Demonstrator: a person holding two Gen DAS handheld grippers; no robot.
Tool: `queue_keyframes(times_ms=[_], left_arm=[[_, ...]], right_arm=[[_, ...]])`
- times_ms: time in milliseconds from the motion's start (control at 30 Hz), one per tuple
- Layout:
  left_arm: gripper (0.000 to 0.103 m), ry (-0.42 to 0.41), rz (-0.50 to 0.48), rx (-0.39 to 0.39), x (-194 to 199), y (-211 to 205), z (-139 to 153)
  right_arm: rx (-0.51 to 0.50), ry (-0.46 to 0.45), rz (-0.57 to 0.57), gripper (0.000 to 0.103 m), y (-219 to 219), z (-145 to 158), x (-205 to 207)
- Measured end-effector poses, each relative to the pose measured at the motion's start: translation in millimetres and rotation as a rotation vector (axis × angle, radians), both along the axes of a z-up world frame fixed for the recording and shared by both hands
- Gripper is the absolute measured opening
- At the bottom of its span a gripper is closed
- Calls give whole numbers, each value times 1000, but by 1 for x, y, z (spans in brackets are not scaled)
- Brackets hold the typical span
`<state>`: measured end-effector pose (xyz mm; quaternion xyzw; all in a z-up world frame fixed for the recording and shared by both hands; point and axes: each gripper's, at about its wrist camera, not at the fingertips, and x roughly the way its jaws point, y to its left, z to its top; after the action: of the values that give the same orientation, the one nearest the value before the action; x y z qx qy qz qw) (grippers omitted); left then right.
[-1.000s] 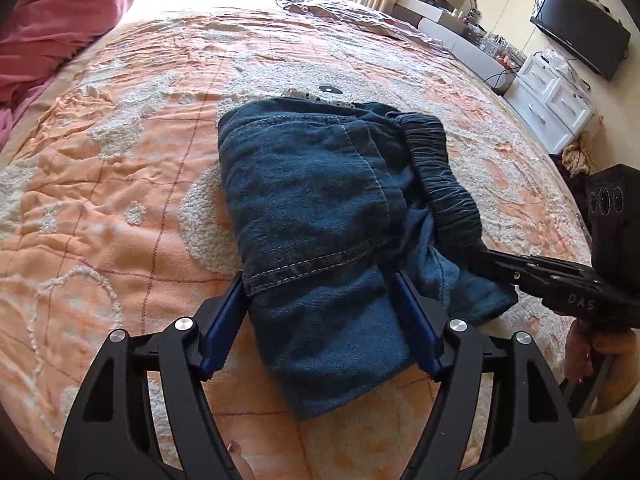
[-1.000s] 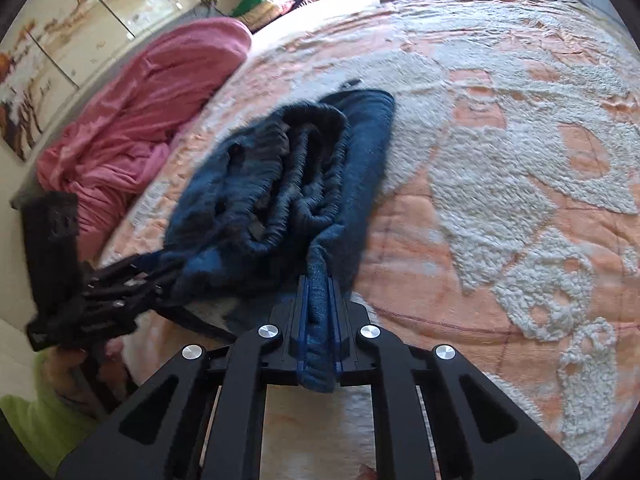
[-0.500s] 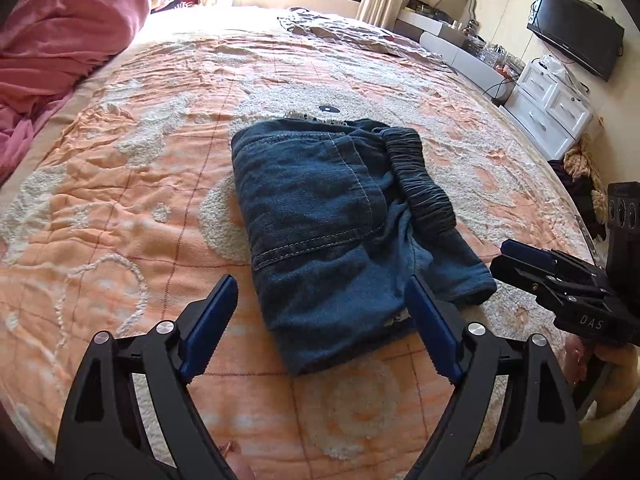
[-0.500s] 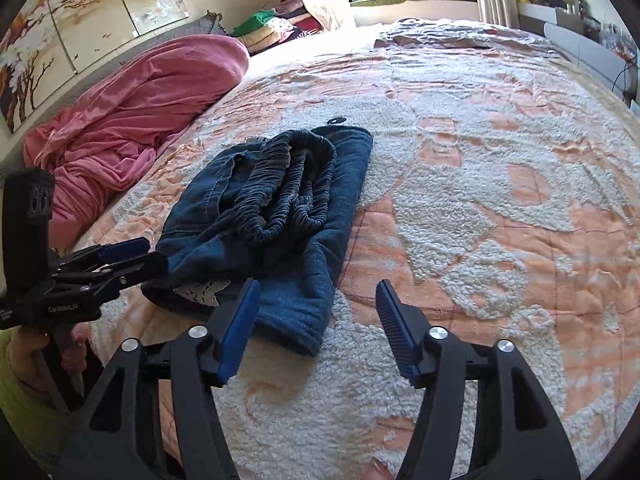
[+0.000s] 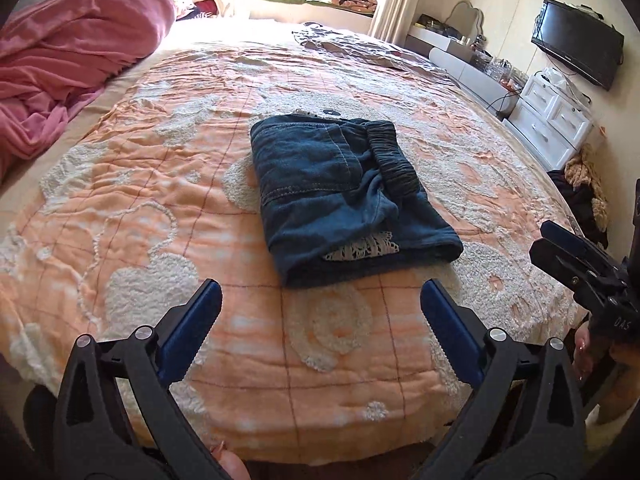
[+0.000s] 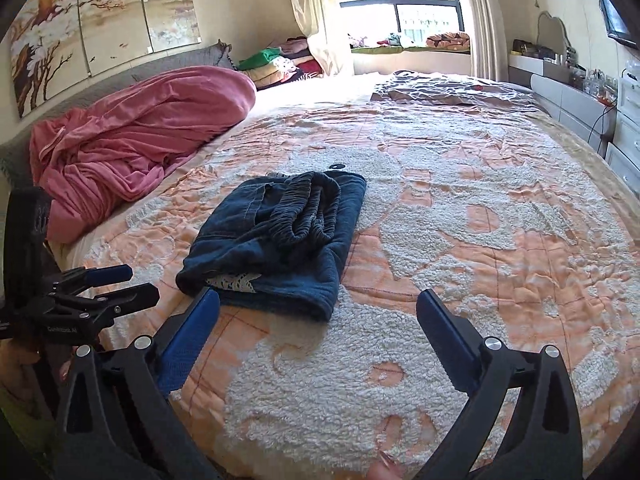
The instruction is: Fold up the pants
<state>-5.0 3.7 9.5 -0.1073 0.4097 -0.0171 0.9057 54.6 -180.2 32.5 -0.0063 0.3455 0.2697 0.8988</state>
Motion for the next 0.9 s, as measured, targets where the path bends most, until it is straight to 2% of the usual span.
queue_keyframes(times_ms=[200, 433, 700, 900], left_arm=[[93, 12, 31, 17, -21, -8, -19], [94, 50, 51, 26, -29, -12, -38], [94, 53, 52, 36, -27, -14, -43], [94, 56, 51, 37, -26, -16, -44]], right_arm=[[-64, -27, 2, 98, 5, -17, -22], [-62, 12, -8, 98, 1, -40, -29], [-30, 24, -57, 98, -8, -47, -24], [-51, 27, -55, 98, -6, -51, -23]])
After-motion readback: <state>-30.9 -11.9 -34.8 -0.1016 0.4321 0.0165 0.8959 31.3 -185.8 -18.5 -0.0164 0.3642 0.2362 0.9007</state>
